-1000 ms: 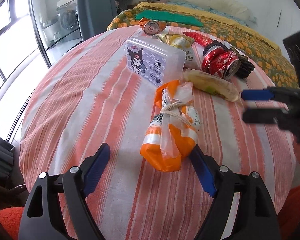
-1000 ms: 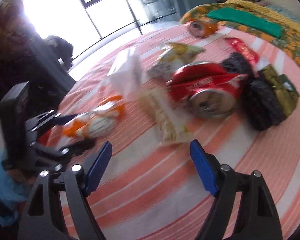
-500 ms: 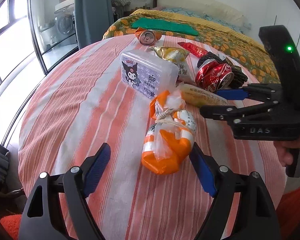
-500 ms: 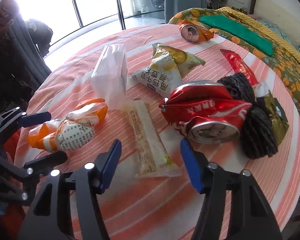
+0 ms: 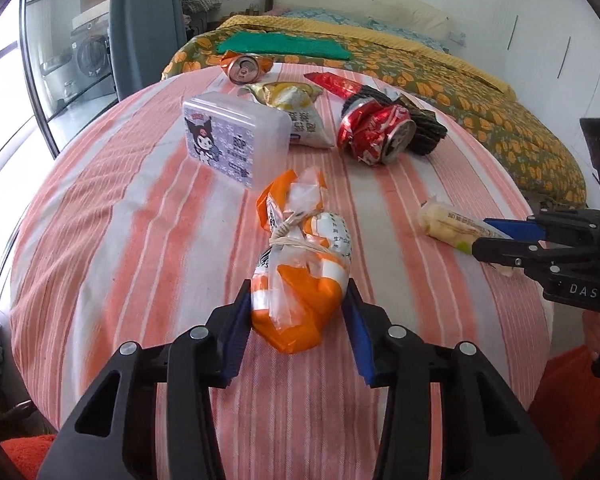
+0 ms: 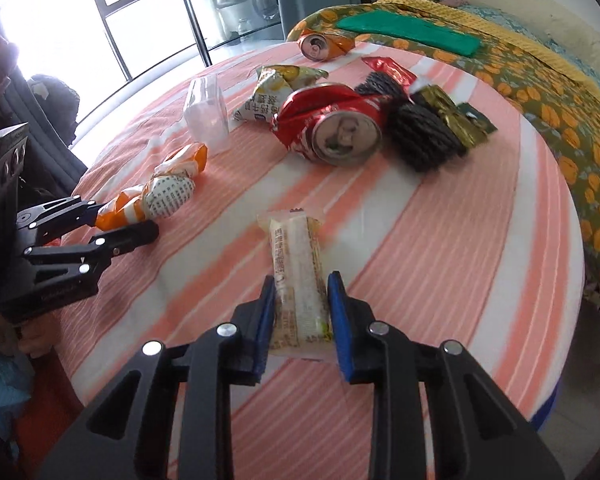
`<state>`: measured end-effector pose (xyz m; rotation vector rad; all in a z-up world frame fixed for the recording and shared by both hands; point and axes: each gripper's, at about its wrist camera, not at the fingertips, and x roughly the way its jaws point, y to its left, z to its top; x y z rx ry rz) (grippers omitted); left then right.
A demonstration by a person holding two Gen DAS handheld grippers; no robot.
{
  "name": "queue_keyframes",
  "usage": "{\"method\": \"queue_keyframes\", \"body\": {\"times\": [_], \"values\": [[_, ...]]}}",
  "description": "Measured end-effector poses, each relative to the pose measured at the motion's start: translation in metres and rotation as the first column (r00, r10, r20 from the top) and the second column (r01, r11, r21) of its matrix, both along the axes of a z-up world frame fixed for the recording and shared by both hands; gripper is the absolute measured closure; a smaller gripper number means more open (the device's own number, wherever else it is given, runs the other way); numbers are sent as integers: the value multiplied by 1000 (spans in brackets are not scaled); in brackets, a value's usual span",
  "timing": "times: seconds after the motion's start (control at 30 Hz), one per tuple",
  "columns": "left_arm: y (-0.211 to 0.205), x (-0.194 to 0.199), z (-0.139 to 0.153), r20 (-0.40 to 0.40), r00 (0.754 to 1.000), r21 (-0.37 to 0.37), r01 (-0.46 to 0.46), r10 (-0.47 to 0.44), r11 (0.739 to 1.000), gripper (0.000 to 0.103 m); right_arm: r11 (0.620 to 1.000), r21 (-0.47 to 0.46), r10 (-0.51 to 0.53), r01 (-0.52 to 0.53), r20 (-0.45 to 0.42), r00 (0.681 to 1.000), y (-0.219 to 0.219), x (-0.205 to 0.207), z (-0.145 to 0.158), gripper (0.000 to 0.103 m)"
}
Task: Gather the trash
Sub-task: 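Carry the wrapper bundle and snack bar wrapper over the blue wastebasket with both tools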
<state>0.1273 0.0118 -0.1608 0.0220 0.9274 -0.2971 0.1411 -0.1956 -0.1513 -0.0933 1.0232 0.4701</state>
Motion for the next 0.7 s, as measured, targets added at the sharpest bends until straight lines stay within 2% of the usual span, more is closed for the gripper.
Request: {"method": "queue_keyframes", "body": {"times": [0.07, 0.13, 0.2, 0.23, 0.27, 0.33, 0.5, 0.6, 0.7], "values": [[-3, -11, -2, -39, 998, -7, 47, -48, 999, 59, 1000, -12, -5, 5, -13, 1000, -6, -16, -1, 77], [-6, -20, -6, -61, 995, 15, 83, -81, 996, 58, 1000, -29, -3, 2, -21, 1000, -8, -28, -4, 77], [-7, -27, -5, -55, 994, 42, 99, -97, 994, 48, 999, -39, -4, 3, -35, 999, -8, -33, -6, 75], [-7, -30, -4, -53, 993, 40, 105, -103, 994, 38, 999, -40, -5, 3, -41, 999, -9, -33, -7, 68], [-5, -32, -2, -48, 994, 38, 105, -103, 994, 33, 999, -40, -7, 5, -44, 999, -9, -31, -7, 58], [1, -36, 2, -38, 995, 28, 99, -97, 995, 30, 999, -41, -13, 11, -37, 999, -12, -29, -5, 45], [9, -34, 20, -24, 996, -53, 89, -91, 995, 23, 999, -38, 16, -19, -64, 998, -11, -23, 3, 45], [-3, -22, 24, -29, 995, -32, 98, -99, 995, 23, 996, -67, 55, -62, -101, 993, 1, -16, 2, 46], [-16, -8, 15, -62, 992, 10, 115, -114, 993, 23, 993, -94, 53, -65, -131, 990, 11, -6, -3, 52]]}}
